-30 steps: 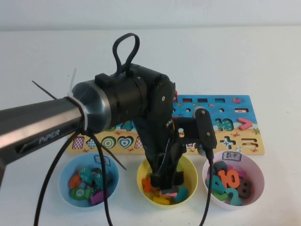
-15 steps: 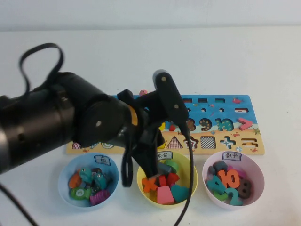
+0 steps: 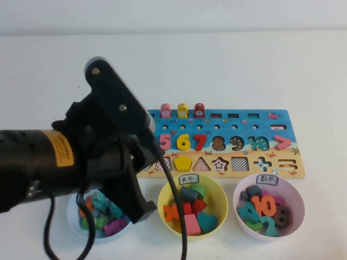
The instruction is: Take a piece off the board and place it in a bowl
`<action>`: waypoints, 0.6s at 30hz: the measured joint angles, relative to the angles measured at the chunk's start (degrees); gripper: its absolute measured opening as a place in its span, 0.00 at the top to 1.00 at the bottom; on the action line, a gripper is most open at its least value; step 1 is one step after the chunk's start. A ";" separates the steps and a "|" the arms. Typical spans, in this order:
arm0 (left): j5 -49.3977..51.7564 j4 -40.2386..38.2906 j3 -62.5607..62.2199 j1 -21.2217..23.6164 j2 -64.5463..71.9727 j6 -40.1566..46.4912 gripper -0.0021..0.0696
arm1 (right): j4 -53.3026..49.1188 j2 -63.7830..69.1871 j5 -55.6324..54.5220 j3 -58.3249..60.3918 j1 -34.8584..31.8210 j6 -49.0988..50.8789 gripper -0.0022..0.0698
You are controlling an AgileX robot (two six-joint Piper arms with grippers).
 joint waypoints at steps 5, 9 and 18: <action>5.79 1.48 0.05 1.38 -6.10 -2.01 0.97 | 0.00 0.00 0.00 0.00 0.00 0.00 0.99; 11.17 1.39 0.05 5.36 -11.72 -3.60 0.97 | 0.00 0.00 0.00 0.00 0.00 0.00 0.99; 9.45 1.50 6.72 10.16 -18.10 -6.56 0.98 | 0.00 0.00 0.00 0.00 0.00 0.00 0.99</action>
